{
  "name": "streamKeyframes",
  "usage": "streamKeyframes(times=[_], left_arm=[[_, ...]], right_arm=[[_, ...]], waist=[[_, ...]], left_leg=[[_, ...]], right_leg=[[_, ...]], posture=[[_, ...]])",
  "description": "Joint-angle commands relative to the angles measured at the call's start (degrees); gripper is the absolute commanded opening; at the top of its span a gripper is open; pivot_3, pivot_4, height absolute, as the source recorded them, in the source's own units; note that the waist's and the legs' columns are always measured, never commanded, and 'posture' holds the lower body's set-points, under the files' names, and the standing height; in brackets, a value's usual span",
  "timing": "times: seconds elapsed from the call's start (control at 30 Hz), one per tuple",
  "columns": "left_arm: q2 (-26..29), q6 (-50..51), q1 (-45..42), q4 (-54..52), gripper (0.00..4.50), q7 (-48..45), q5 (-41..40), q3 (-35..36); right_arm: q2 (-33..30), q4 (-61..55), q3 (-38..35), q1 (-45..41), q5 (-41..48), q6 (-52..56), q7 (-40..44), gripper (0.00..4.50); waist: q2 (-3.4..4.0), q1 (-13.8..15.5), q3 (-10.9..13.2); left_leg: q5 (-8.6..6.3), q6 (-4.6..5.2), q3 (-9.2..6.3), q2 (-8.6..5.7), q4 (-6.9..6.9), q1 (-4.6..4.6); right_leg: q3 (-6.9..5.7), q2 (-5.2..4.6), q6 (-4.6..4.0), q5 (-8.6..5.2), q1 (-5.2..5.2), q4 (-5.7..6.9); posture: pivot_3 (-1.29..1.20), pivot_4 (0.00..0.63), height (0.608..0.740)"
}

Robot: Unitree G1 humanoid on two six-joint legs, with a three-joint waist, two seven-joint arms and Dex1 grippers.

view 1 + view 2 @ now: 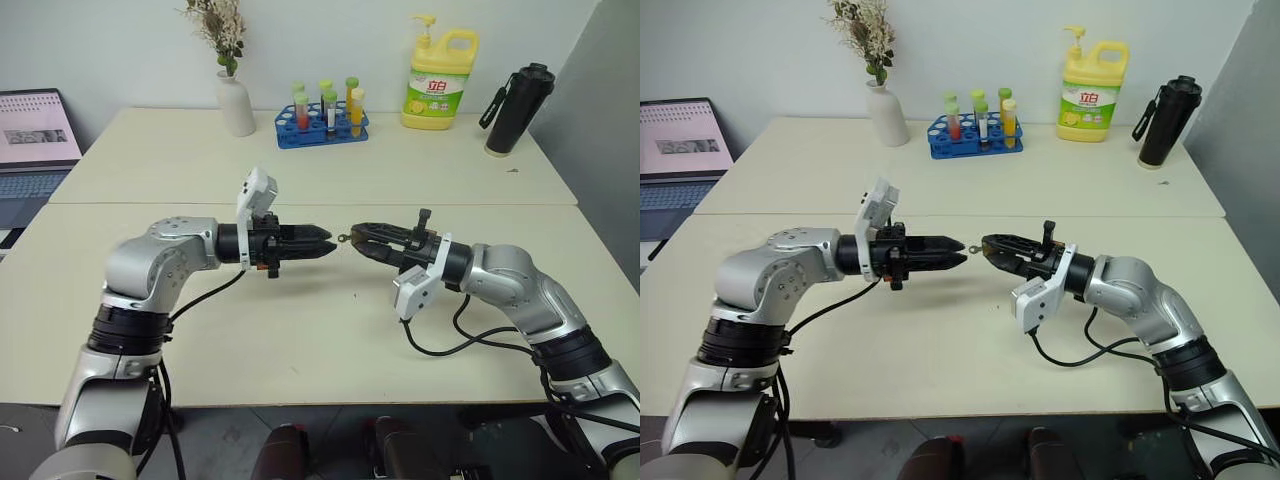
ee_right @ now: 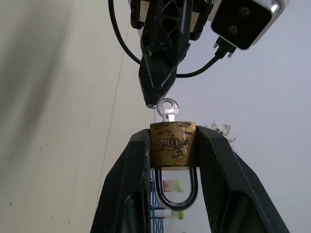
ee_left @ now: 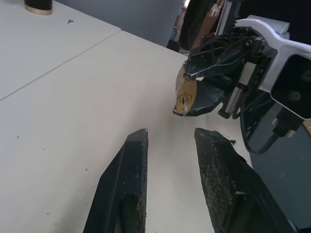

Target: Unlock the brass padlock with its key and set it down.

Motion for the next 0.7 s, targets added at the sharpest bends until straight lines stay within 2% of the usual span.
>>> streamKeyframes(times=[0.03, 0.33, 0.5, 0.7], left_arm=[[0.3, -0.5, -1.2, -1.4, 1.58, -0.9, -0.7, 0.9], [-0.7, -0.5, -1.4, -3.2, 1.58, -0.4, -1.3, 1.0], [0.3, -4.3, -0.4, -3.4, 1.58, -1.2, 1.6, -0.1], [-1.6, -4.9, 0.7, -4.7, 1.58, 0.3, 1.5, -0.1]], right_arm=[[-0.4, 0.1, -0.6, -1.8, -0.4, -3.1, -1.9, 0.94], [-0.4, 1.6, -0.5, -1.7, -0.2, -4.2, -1.5, 0.94], [-0.3, 1.6, -0.5, -1.7, 0.3, -3.6, -1.0, 0.94], [0.0, 1.6, -0.5, -1.8, 0.9, -2.8, -0.6, 0.94]], waist=[[0.00, 0.0, 0.0], [0.00, 0.0, 0.0], [0.00, 0.0, 0.0], [0.00, 0.0, 0.0]], left_leg=[[0.00, 0.00, 0.00, 0.00, 0.01, 0.00], [0.00, 0.00, -0.01, 0.02, 0.01, 0.00], [0.00, 0.00, -0.02, 0.01, 0.01, 0.01], [0.00, 0.00, 0.00, 0.01, 0.01, 0.00]], right_leg=[[0.00, 0.00, 0.00, 0.00, 0.00, 0.00], [0.03, -0.01, -0.01, 0.00, 0.00, 0.01], [0.04, -0.01, -0.01, 0.00, 0.00, 0.01], [0.04, -0.01, -0.01, 0.00, 0.00, 0.01]], posture=[[0.00, 0.150, 0.740], [0.00, 0.150, 0.740], [0.00, 0.150, 0.740], [0.00, 0.150, 0.740]])
